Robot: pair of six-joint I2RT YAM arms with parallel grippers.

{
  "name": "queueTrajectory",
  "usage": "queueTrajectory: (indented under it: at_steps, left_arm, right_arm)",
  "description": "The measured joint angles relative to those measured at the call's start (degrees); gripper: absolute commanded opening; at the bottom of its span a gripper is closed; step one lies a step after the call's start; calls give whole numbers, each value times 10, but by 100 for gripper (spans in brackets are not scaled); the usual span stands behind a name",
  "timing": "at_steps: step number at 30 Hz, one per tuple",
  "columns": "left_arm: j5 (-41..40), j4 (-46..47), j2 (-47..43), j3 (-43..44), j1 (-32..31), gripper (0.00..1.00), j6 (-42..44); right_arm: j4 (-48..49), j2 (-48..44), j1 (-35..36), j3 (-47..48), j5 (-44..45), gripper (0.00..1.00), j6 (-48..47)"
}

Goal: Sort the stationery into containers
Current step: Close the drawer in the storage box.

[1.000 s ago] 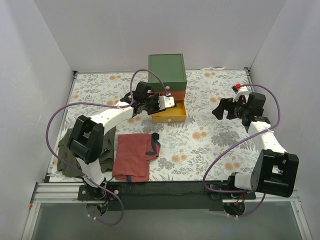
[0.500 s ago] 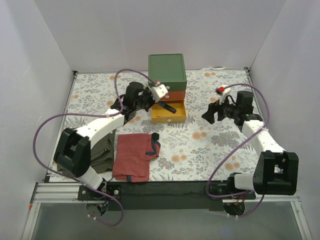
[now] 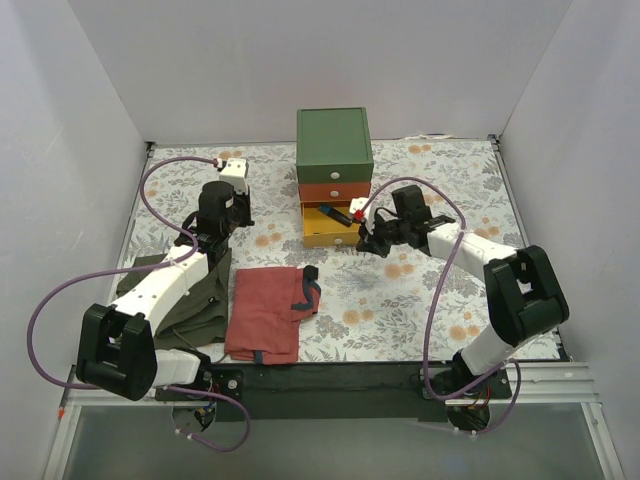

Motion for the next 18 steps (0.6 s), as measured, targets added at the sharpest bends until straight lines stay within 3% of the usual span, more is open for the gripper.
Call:
queueTrajectory:
  at_steps: [11, 18]
  left_arm:
    - [0, 1, 0, -2, 0, 0, -20]
    - [3, 1, 0, -2, 0, 0, -24]
  right_arm:
    - [28, 110, 37, 75, 84, 1, -59]
    - [102, 135, 56, 83, 169, 1, -54]
